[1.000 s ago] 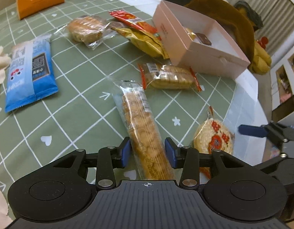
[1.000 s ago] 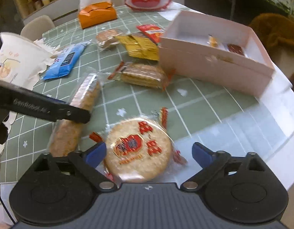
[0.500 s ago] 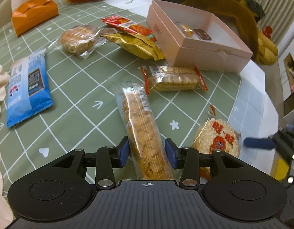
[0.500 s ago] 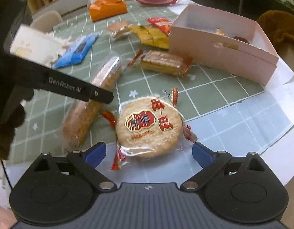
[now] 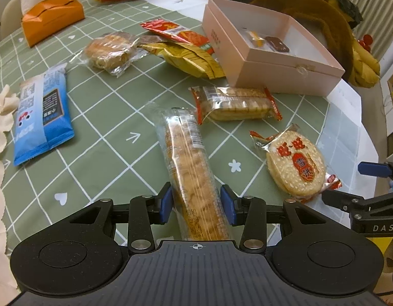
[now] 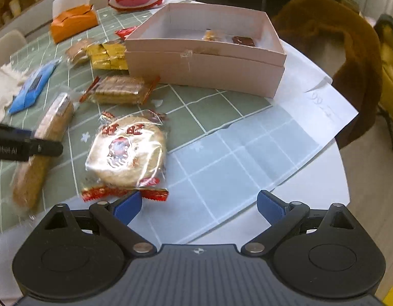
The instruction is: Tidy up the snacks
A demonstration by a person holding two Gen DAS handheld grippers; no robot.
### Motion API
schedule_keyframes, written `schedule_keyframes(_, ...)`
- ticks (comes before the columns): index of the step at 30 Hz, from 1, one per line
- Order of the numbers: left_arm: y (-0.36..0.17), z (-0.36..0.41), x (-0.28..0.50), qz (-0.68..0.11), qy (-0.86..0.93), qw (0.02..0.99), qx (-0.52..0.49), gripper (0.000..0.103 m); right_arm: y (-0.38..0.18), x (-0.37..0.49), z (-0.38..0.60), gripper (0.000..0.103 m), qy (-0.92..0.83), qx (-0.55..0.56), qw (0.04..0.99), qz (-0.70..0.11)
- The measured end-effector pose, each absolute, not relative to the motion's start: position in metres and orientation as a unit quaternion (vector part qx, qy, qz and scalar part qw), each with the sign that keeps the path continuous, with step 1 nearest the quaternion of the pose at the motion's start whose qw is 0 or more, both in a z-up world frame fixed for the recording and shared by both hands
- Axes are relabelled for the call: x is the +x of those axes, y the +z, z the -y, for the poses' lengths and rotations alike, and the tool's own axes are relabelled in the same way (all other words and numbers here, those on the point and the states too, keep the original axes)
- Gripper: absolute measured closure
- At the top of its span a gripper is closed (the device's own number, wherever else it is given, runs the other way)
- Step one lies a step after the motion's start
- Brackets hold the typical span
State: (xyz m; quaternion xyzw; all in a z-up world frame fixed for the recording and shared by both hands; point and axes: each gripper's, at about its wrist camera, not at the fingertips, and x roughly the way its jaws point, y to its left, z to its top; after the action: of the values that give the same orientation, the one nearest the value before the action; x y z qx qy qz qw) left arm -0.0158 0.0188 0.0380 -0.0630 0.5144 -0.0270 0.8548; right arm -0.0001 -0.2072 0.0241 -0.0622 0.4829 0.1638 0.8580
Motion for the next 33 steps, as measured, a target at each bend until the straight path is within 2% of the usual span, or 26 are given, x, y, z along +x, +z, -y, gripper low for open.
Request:
schedule_keyframes(6, 0.04, -0.024, -0.023, -0.523, -0.028, 0.848, -0.083, 0.059, 0.027, -0.001, 0.194, 0.006, 0.172, -0.062, 0.86, -0.477)
schedule_keyframes(12, 0.04, -0.039, -0.033, -0.529, -0.03, 0.837, -0.136, 0.06, 0.042, 0.001, 0.186, 0.006, 0.202, -0.015, 0.856, -0.476)
schedule_keyframes(17, 0.041, -0.035, -0.035, -0.524, -0.024, 0.841, -0.13, 0.06, 0.039, 0.017, 0.168, 0.006, 0.192, 0.002, 0.852, -0.488)
schedule_keyframes(26, 0.041, -0.039, -0.024, -0.532, -0.017, 0.833, -0.153, 0.061, 0.022, 0.023, 0.137, 0.012, 0.202, -0.05, 0.846, -0.491)
schedule_keyframes(33, 0.039, -0.043, -0.013, -0.526, -0.012, 0.833, -0.172, 0.061, 0.02, 0.019, 0.138, 0.012, 0.2, -0.07, 0.851, -0.48)
